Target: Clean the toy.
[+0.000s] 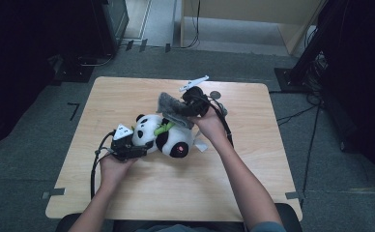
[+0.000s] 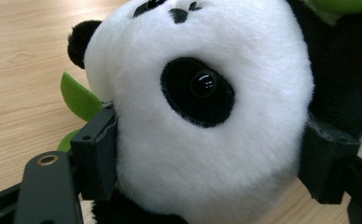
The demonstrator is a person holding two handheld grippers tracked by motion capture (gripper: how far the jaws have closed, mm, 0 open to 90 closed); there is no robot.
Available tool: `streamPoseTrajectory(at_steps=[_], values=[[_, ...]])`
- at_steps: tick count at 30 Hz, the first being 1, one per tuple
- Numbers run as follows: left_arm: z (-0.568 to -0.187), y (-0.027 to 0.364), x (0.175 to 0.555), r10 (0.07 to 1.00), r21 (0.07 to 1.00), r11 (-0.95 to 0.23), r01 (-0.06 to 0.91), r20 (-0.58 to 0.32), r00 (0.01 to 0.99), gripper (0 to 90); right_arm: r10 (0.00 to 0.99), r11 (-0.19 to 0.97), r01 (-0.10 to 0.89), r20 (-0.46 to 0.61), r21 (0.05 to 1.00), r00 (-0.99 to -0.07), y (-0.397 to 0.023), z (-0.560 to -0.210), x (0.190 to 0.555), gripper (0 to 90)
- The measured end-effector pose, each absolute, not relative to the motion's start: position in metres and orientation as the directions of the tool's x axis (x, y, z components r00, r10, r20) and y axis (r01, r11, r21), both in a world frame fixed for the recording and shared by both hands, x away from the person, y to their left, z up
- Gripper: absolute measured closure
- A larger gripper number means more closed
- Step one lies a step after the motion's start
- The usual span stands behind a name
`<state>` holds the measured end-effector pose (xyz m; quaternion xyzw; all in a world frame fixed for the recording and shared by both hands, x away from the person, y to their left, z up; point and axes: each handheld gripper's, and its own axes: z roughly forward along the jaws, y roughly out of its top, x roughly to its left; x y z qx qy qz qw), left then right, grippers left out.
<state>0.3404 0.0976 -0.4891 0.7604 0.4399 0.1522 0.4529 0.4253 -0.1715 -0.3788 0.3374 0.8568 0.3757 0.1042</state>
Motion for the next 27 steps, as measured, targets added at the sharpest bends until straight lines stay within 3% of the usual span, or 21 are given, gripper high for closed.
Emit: streamPoseTrajectory(at_steps=[7,27], values=[[-0.490,0.097,0.340,0.805,0.825,-0.204,0.527,-0.165,0.570,20.4,0.654,0.494,0.478,0.053,0.726,-0.755,-0.191,-0.398,0.415,70.5],[-0.491,0.099,0.341,0.797,0.830,-0.201,0.521,-0.171,0.579,20.0,0.717,0.434,0.516,0.063,0.739,-0.694,-0.237,-0.405,0.401,71.7]])
